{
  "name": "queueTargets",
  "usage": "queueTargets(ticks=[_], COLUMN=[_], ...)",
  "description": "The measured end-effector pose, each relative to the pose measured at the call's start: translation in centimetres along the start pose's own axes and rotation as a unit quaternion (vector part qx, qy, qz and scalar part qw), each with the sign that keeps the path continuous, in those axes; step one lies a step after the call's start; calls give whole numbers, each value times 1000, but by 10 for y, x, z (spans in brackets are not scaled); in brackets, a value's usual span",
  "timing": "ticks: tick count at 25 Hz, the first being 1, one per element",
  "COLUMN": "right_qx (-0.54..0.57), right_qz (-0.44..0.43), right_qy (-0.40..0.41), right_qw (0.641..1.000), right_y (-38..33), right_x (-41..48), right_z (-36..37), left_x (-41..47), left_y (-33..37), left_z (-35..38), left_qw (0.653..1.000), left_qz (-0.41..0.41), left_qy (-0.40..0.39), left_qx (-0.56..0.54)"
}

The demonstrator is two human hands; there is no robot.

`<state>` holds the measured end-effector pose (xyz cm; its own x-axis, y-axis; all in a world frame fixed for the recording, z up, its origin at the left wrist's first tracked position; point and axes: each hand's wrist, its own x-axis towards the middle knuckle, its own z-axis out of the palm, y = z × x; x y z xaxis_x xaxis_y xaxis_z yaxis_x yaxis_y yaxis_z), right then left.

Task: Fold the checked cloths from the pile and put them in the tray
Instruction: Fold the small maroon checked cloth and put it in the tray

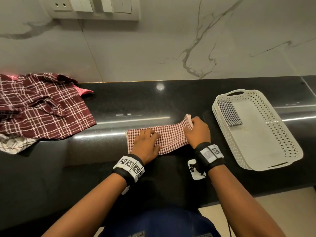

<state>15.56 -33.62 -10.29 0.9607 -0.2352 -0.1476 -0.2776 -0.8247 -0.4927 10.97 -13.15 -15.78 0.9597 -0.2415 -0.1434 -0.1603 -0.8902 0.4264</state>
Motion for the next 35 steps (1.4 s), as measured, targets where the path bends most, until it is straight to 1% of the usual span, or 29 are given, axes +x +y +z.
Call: queueTargets(ticks=[1,3,5,6,8,10,12,14,17,19,21,22,24,25,26,27,28,30,31,32,33,35], right_qx=[-49,-110,-138,-146,-155,-159,-169,-167,-174,-201,-204,-183,-107,-86,-100,-140,-190,-262,-273,-273,-267,-264], right_qz=[-37,-110,-165,-185,-218,-244,-260,-256,-258,-281,-309,-329,-368,-378,-376,-364,-353,-346,-344,-342,-340,-337], right_qy=[17,18,-17,-43,-93,-118,-109,-99,-124,-144,-153,-137,-82,-76,-102,-143,-180,-217,-226,-236,-244,-248], right_qw=[998,988,976,971,959,949,944,947,942,927,916,916,920,919,916,910,898,875,869,868,868,869], right_y=[-14,-41,-59,-61,-57,-44,-24,-1,13,13,15,17,16,13,8,1,-4,-2,1,4,7,10], right_x=[-5,-18,-33,-38,-46,-50,-54,-57,-55,-51,-50,-51,-49,-44,-38,-32,-27,-20,-17,-15,-14,-13], right_z=[4,22,43,53,66,65,57,49,38,37,32,30,30,33,36,41,48,61,66,69,71,73], left_x=[5,14,21,24,34,46,54,57,56,55,51,48,41,38,35,31,26,19,15,9,1,-18], left_y=[1,4,4,3,2,2,1,1,1,1,3,5,9,11,13,13,13,8,2,-5,-13,-29], left_z=[-4,-12,-19,-21,-26,-29,-27,-21,-18,-19,-20,-20,-21,-20,-19,-19,-19,-22,-24,-25,-27,-32], left_qw=[999,988,964,953,940,941,943,938,938,941,953,960,969,973,977,981,985,993,994,993,991,981], left_qz=[3,-36,-105,-136,-179,-209,-225,-238,-243,-238,-222,-210,-184,-166,-143,-118,-98,-86,-93,-104,-122,-180], left_qy=[-3,5,20,22,0,-32,-44,-52,-58,-50,-30,-17,22,46,69,84,83,29,-4,-19,-8,56], left_qx=[-42,-153,-243,-269,-291,-265,-243,-248,-242,-237,-204,-182,-163,-156,-145,-131,-115,-71,-54,-48,-50,-41])
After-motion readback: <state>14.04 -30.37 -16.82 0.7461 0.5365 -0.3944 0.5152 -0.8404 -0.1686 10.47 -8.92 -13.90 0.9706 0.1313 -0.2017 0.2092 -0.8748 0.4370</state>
